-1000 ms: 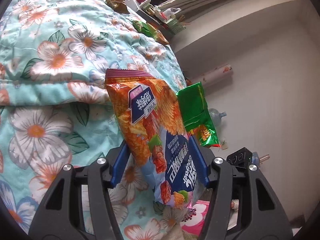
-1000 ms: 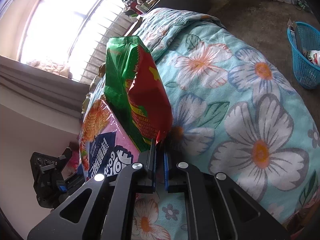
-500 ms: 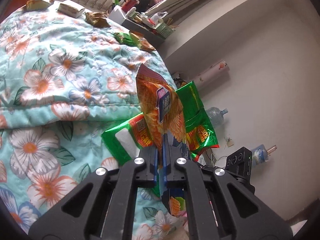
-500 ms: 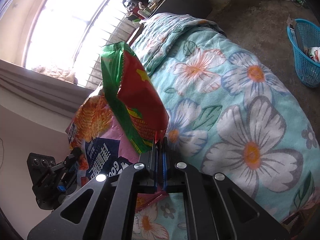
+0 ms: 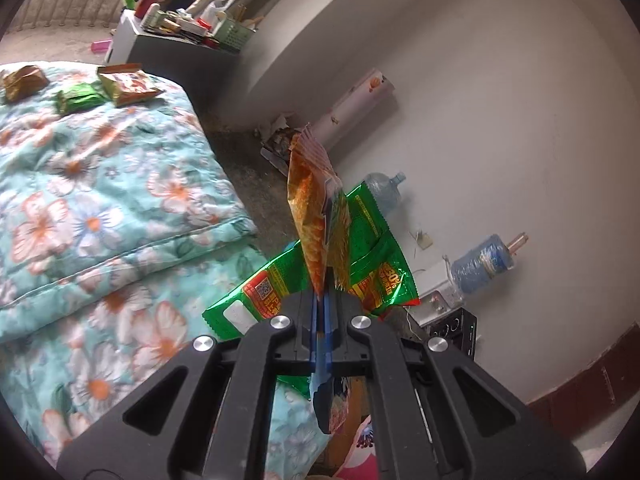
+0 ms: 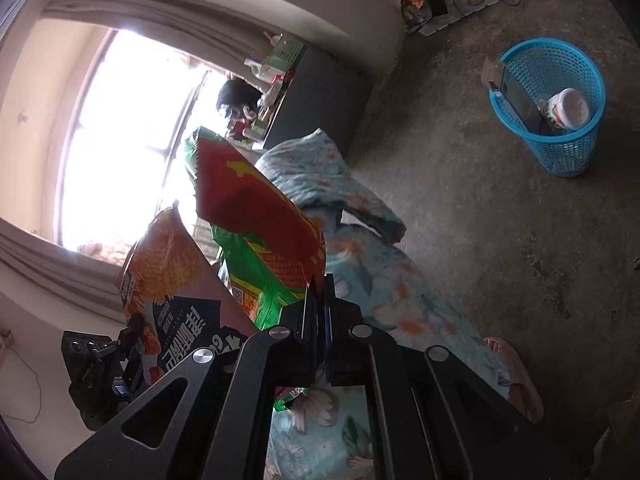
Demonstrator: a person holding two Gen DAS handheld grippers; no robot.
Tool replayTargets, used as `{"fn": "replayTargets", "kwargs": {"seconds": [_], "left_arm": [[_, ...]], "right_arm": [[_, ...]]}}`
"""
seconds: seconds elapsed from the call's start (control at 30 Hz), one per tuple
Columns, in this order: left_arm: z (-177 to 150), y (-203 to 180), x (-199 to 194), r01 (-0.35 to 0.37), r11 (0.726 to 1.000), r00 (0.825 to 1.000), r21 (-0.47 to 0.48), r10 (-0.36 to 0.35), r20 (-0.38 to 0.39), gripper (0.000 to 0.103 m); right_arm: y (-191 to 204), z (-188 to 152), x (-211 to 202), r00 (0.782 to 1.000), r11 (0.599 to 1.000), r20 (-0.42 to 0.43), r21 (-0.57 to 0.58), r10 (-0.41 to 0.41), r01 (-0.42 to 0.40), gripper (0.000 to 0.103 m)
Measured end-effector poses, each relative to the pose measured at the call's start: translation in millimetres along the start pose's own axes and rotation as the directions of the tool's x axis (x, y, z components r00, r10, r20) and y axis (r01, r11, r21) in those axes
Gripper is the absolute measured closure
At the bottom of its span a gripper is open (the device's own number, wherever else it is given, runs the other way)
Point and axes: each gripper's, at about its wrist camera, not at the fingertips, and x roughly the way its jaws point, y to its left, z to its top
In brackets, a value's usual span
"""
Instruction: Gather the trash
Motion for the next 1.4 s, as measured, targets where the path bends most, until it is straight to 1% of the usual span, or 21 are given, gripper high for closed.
{"fn": "replayTargets", "kwargs": {"seconds": [0.13, 0.2, 0.3, 0.4, 0.47, 0.57, 0.6, 0.63, 0.7, 0.73, 0.77, 0.8, 0.83, 0.87, 0.93, 1.0, 1.1, 1.13, 1.27, 1.33, 1.4], "left_arm": [[21.4, -29.8, 73.0, 0.023, 0.999, 0.994, 0.043, -0.019, -0.103, 0.102], [32.3, -41.6, 110.4, 0.033, 0.998, 0.987, 0.058, -0.023, -0.158, 0.102], [44.1, -60.3, 166.5, 0.039, 0.995, 0.974, 0.088, -0.018, -0.226, 0.102], [51.3, -74.6, 214.9, 0.043, 0.992, 0.962, 0.119, -0.008, -0.273, 0.102], [55.4, -79.6, 238.9, 0.049, 0.990, 0.956, 0.129, -0.009, -0.294, 0.102], [57.7, -82.9, 260.3, 0.054, 0.989, 0.949, 0.140, -0.007, -0.315, 0.102], [57.9, -81.9, 266.0, 0.053, 0.988, 0.947, 0.143, -0.004, -0.322, 0.102], [58.3, -80.0, 270.8, 0.050, 0.988, 0.945, 0.143, 0.000, -0.328, 0.102], [58.0, -74.6, 278.8, 0.040, 0.989, 0.941, 0.143, 0.011, -0.339, 0.102], [57.6, -72.1, 282.9, 0.032, 0.989, 0.939, 0.145, 0.020, -0.343, 0.102], [58.1, -70.5, 287.7, 0.023, 0.989, 0.937, 0.146, 0.029, -0.348, 0.102], [58.2, -67.9, 292.4, 0.014, 0.989, 0.935, 0.146, 0.039, -0.353, 0.102], [58.3, -65.1, 296.3, 0.004, 0.989, 0.932, 0.146, 0.049, -0.358, 0.102], [58.9, -63.9, 301.5, -0.004, 0.989, 0.930, 0.148, 0.058, -0.362, 0.102], [59.8, -60.7, 309.9, -0.018, 0.989, 0.927, 0.150, 0.073, -0.368, 0.102], [62.5, -59.6, 320.4, -0.025, 0.989, 0.925, 0.148, 0.079, -0.373, 0.102], [63.7, -66.3, 336.2, -0.020, 0.990, 0.925, 0.140, 0.071, -0.374, 0.102], [63.9, -70.1, 342.2, -0.012, 0.991, 0.925, 0.131, 0.060, -0.374, 0.102], [70.6, -83.4, 376.9, 0.019, 0.999, 0.928, 0.038, -0.003, -0.372, 0.102], [73.6, -85.5, 397.4, 0.023, 0.999, 0.930, -0.041, -0.037, -0.365, 0.102], [72.0, -83.8, 422.3, 0.014, 0.990, 0.927, -0.141, -0.066, -0.369, 0.102]], "right_arm": [[-26.9, 33.7, -26.3, 0.995, 0.998, 0.101, 0.061, -0.016, 0.010, 0.100], [-44.5, 56.1, -33.7, 0.989, 0.994, 0.145, 0.103, -0.037, 0.022, 0.100], [-78.2, 88.6, -38.7, 0.979, 0.983, 0.188, 0.177, -0.077, 0.044, 0.100], [-115.1, 120.6, -33.8, 0.969, 0.965, 0.211, 0.252, -0.132, 0.077, 0.100], [-141.4, 144.2, -26.9, 0.963, 0.948, 0.213, 0.303, -0.168, 0.099, 0.100], [-181.9, 175.4, -11.7, 0.949, 0.915, 0.212, 0.377, -0.233, 0.141, 0.100], [-192.8, 185.7, -4.0, 0.943, 0.903, 0.201, 0.393, -0.266, 0.171, 0.100], [-207.0, 196.6, 4.1, 0.932, 0.888, 0.187, 0.409, -0.310, 0.213, 0.098], [-232.4, 214.5, 21.6, 0.919, 0.868, 0.159, 0.416, -0.362, 0.270, 0.096], [-247.4, 221.0, 29.3, 0.909, 0.851, 0.148, 0.436, -0.389, 0.293, 0.093], [-262.9, 226.2, 35.5, 0.907, 0.841, 0.143, 0.452, -0.396, 0.296, 0.077], [-277.1, 228.0, 40.4, 0.908, 0.833, 0.132, 0.467, -0.397, 0.297, 0.066], [-290.5, 229.7, 43.7, 0.899, 0.812, 0.125, 0.495, -0.419, 0.310, 0.059], [-297.8, 228.9, 43.2, 0.894, 0.806, 0.138, 0.506, -0.426, 0.306, 0.059], [-303.7, 227.1, 37.8, 0.894, 0.820, 0.173, 0.498, -0.414, 0.283, 0.059], [-302.5, 221.8, 26.7, 0.890, 0.840, 0.225, 0.480, -0.396, 0.252, 0.055], [-297.4, 208.6, 5.9, 0.878, 0.857, 0.272, 0.455, -0.394, 0.244, 0.054], [-296.2, 201.9, -1.5, 0.878, 0.863, 0.288, 0.450, -0.383, 0.229, 0.053], [-295.7, 171.7, -27.7, 0.875, 0.866, 0.332, 0.470, -0.353, 0.171, 0.053], [-297.4, 160.3, -36.4, 0.871, 0.863, 0.342, 0.480, -0.352, 0.160, 0.053], [-300.8, 153.2, -40.6, 0.871, 0.857, 0.336, 0.490, -0.357, 0.163, 0.053]]}}
